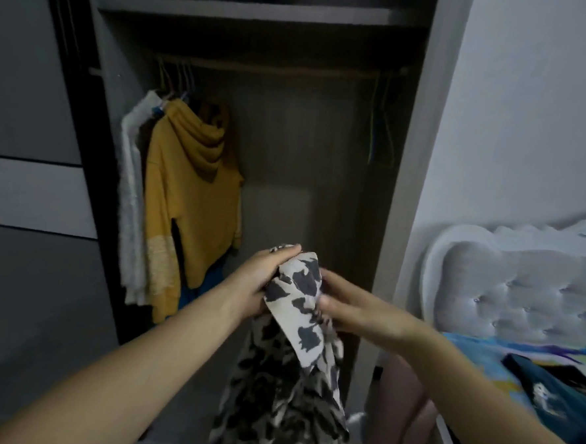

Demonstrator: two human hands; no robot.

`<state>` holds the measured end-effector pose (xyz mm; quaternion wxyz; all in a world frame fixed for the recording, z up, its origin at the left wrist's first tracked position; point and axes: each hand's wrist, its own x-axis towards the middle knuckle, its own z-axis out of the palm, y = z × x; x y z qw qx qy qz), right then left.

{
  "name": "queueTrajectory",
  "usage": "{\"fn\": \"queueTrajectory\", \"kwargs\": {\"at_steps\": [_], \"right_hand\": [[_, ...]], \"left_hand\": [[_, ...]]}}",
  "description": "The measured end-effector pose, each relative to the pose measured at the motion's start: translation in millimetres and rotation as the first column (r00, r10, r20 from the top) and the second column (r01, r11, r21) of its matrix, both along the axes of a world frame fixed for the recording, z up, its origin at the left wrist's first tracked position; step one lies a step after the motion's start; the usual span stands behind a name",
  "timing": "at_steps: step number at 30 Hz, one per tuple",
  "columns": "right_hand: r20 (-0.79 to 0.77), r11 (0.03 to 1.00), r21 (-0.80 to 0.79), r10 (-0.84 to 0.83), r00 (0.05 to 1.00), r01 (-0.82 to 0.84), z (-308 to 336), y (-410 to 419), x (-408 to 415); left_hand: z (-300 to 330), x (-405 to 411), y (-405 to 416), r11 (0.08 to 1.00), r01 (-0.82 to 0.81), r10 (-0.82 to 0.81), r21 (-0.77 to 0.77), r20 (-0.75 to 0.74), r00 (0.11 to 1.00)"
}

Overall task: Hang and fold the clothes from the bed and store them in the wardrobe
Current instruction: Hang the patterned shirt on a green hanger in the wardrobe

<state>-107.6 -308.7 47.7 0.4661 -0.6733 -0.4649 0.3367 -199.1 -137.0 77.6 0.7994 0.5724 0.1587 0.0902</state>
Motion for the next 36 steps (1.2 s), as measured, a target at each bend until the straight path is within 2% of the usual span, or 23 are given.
{"fn": "queueTrajectory", "kwargs": {"at_steps": [1,3,6,8,11,13,15,16,17,19,20,21,24,26,28,30,32,36], "right_hand": [[0.080,1.000,0.007,-0.008,0.997,0.008,-1,16,-14],[0.271,0.980,0.085,-0.196,0.942,0.179,-5,44,-30],[0.277,0.904,0.143,-0.427,0.861,0.402,-12,69,-34],[0.155,0.880,0.212,-0.460,0.874,0.426,-8,82,-31],[-0.278,0.878,0.260,-0.331,0.902,0.402,9,95,-25],[-0.509,0.891,0.271,-0.190,0.840,0.365,23,100,-19],[-0.678,0.896,0.280,-0.069,0.732,0.344,39,103,-16],[-0.744,0.899,0.270,-0.033,0.667,0.345,48,105,-15],[-0.784,0.904,0.263,-0.004,0.621,0.336,54,106,-16],[-0.787,0.899,0.307,0.055,0.615,0.312,66,112,-19],[-0.767,0.887,0.344,0.076,0.637,0.308,72,113,-22],[-0.758,0.867,0.395,0.122,0.640,0.303,78,111,-24],[-0.718,0.761,0.559,0.244,0.652,0.330,93,107,-23],[-0.713,0.673,0.575,0.133,0.688,0.465,103,101,-17],[-0.736,0.604,0.535,-0.010,0.677,0.591,103,92,-2],[-0.762,0.608,0.520,0.012,0.648,0.600,96,88,9],[-0.785,0.612,0.495,0.011,0.619,0.617,82,89,22],[-0.877,0.551,0.242,-0.228,0.423,0.798,53,94,70]], "left_hand": [[-3,-1,5,1.000,-0.020,0.020,-0.011,-0.032,0.999],[-10,-5,17,0.996,-0.058,0.051,-0.072,-0.088,0.995],[-17,-13,44,0.978,-0.115,0.088,-0.176,-0.155,0.984],[-19,-19,67,0.953,-0.184,0.151,-0.243,-0.147,0.977],[-22,-31,101,0.901,-0.334,0.324,-0.277,-0.081,0.943],[-23,-35,116,0.871,-0.470,0.469,-0.144,-0.044,0.882],[-26,-39,122,0.847,-0.523,0.523,0.096,0.020,0.852],[-25,-41,120,0.850,-0.474,0.469,0.229,0.077,0.880],[-23,-44,113,0.862,-0.364,0.344,0.352,0.119,0.931],[-23,-44,91,0.858,-0.041,0.001,0.512,0.079,0.997],[-30,-37,81,0.816,0.063,-0.109,0.574,0.045,0.993],[-38,-28,74,0.769,0.093,-0.152,0.633,0.040,0.988],[-63,1,78,0.717,0.050,-0.047,0.696,-0.024,0.999],[-74,11,98,0.706,0.084,0.052,0.703,-0.170,0.984],[-79,13,119,0.824,0.072,0.089,0.562,-0.253,0.963],[-72,17,132,0.981,0.007,0.050,0.195,-0.288,0.956],[-56,29,139,0.988,-0.110,0.081,-0.105,-0.252,0.964],[-19,60,160,0.946,-0.216,0.178,-0.241,-0.169,0.969]]}}
